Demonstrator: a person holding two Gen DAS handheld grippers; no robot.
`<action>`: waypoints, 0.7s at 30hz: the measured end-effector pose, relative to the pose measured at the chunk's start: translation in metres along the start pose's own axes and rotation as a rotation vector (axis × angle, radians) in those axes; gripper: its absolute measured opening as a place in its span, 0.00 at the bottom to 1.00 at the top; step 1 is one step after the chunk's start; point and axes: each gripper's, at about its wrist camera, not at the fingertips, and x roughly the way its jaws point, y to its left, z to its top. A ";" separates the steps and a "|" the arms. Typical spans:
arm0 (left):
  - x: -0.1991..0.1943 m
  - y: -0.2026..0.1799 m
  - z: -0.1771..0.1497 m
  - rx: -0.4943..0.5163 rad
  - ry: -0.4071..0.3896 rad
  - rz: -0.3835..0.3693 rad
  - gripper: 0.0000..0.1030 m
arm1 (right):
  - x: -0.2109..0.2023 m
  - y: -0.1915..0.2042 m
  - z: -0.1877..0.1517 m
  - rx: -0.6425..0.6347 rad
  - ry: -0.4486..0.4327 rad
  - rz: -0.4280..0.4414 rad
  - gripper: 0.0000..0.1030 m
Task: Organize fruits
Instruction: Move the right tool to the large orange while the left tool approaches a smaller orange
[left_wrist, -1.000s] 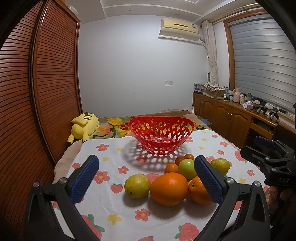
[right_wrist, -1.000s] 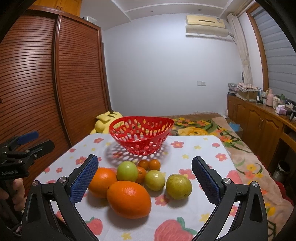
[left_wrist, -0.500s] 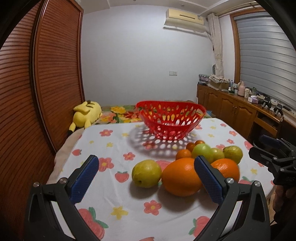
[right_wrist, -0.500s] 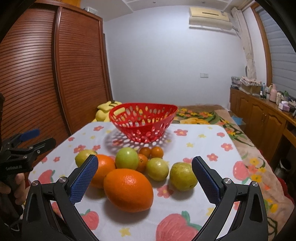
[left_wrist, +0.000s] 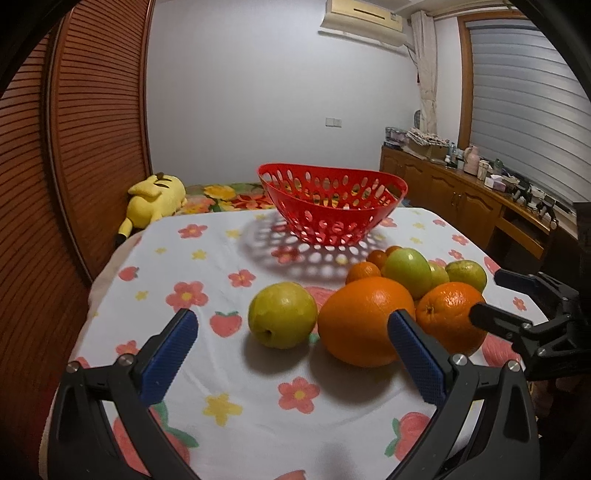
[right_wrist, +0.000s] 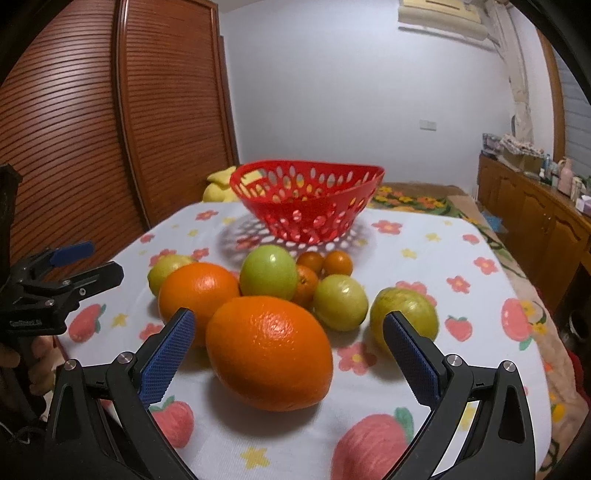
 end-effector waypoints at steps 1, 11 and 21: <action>0.001 -0.001 -0.001 0.001 0.005 -0.005 1.00 | 0.003 0.000 0.000 -0.002 0.011 0.006 1.00; 0.009 -0.003 -0.005 -0.012 0.044 -0.035 1.00 | 0.026 0.002 -0.009 -0.019 0.084 0.043 1.00; 0.015 -0.006 -0.005 -0.010 0.071 -0.054 1.00 | 0.039 0.005 -0.016 -0.037 0.165 0.090 0.87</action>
